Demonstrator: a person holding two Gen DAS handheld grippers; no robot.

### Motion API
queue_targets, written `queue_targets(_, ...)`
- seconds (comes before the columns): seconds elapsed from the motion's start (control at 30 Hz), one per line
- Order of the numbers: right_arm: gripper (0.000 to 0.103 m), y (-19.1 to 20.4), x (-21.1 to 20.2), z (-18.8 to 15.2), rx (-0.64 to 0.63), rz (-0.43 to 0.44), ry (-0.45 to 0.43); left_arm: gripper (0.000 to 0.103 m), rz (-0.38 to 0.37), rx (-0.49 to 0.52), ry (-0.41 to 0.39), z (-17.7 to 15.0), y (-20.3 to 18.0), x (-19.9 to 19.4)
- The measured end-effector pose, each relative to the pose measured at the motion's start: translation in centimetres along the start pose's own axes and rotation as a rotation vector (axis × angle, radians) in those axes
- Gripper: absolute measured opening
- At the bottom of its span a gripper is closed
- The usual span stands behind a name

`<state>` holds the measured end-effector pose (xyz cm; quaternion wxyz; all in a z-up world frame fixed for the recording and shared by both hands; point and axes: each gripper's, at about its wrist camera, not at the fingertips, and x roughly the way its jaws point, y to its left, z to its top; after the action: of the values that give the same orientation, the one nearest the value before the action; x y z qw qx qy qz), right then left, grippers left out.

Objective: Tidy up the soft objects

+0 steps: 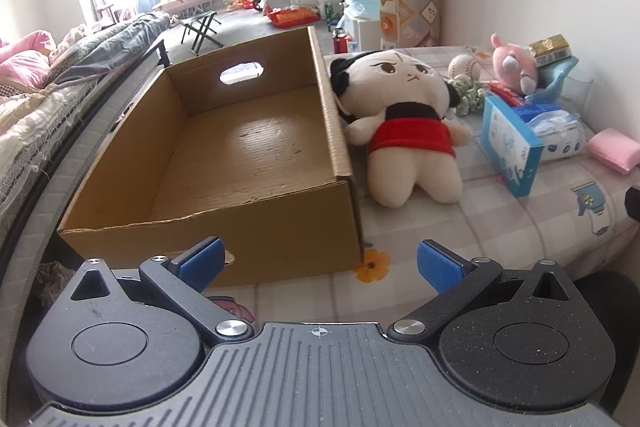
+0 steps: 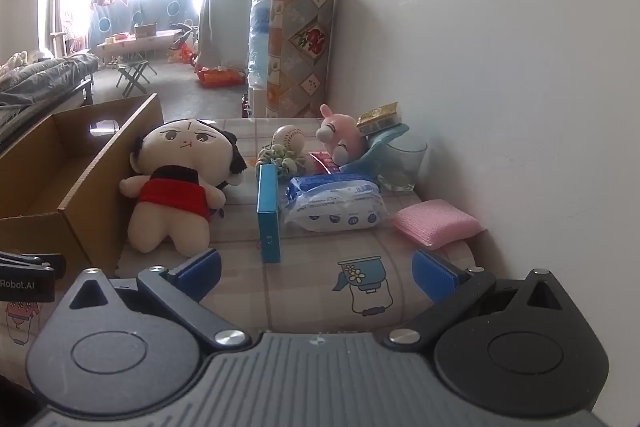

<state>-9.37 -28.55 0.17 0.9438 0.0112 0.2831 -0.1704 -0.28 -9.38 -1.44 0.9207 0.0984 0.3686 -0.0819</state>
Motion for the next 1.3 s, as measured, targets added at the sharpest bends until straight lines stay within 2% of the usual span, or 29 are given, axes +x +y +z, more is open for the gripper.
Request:
queue_targets(0.43, 0.103, -1.3, -1.0, -0.7, 0.015, -0.001, 0.000, 0.103, -0.024, 0.000, -0.013, -0.6, -1.9, -1.1)
queue_targets(0.93, 0.103, -1.4, -1.9, -0.6, 0.009, -0.004, -0.010, 0.103, -0.041, 0.002, -0.020, -0.9, -2.0, -1.8)
queue_targets(1.3, 0.103, -1.4, -3.6, -1.0, 0.036, -0.034, -0.008, 0.103, -0.094, 0.049, -0.034, -1.6, -1.9, -2.9)
